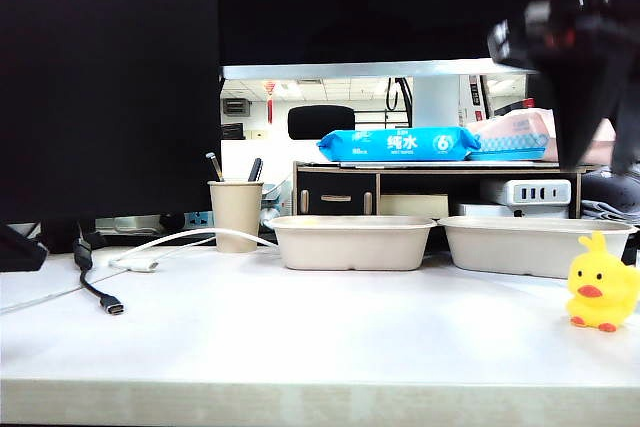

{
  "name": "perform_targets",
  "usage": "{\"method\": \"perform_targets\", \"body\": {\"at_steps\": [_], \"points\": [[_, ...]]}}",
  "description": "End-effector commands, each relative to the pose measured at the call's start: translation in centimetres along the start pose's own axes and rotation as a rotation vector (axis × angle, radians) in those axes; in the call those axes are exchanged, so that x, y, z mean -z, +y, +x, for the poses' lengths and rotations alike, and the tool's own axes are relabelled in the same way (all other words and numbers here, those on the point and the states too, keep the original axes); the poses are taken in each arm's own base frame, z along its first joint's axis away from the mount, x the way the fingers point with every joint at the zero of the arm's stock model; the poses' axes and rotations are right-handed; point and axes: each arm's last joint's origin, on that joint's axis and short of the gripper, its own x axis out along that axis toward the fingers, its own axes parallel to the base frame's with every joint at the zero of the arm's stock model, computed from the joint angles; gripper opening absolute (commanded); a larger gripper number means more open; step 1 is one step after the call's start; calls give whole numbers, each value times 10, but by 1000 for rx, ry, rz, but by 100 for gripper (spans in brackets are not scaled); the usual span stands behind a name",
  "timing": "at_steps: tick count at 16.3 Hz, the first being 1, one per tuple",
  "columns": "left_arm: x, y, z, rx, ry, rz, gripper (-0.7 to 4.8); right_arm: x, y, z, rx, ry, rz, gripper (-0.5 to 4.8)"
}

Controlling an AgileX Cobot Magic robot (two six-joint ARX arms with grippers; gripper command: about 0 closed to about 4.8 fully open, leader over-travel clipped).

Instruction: Put the dolls with similar colors into the same paper box, while dolls with different colors go into separate paper boxes.

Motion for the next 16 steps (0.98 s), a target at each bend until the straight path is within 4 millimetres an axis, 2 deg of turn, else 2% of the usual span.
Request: {"method": "perform_targets", "body": {"at_steps": [1, 7, 16], "points": [[-2, -2, 0, 16, -16, 7, -5, 1, -1, 8, 1, -33, -3, 474], [-2, -5, 0, 39, -15, 17, -5, 13, -2, 31, -8, 2, 1, 473], [-2, -5, 0, 39, -15, 17, -5, 18, -4, 53, -6, -31, -4, 473]]}}
